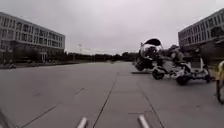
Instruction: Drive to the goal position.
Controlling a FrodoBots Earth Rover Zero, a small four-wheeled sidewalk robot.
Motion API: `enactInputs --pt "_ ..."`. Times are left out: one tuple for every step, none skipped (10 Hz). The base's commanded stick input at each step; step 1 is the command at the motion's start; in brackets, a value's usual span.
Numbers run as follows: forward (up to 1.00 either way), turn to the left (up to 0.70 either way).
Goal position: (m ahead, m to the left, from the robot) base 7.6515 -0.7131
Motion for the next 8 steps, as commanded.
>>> enactInputs --pt "0.70 0.00" --pt "0.70 0.00" --pt "0.70 0.00" --pt "0.70 0.00" --pt "0.70 0.00" --pt "0.70 0.00" --pt "0.70 0.00" --pt "0.70 0.00"
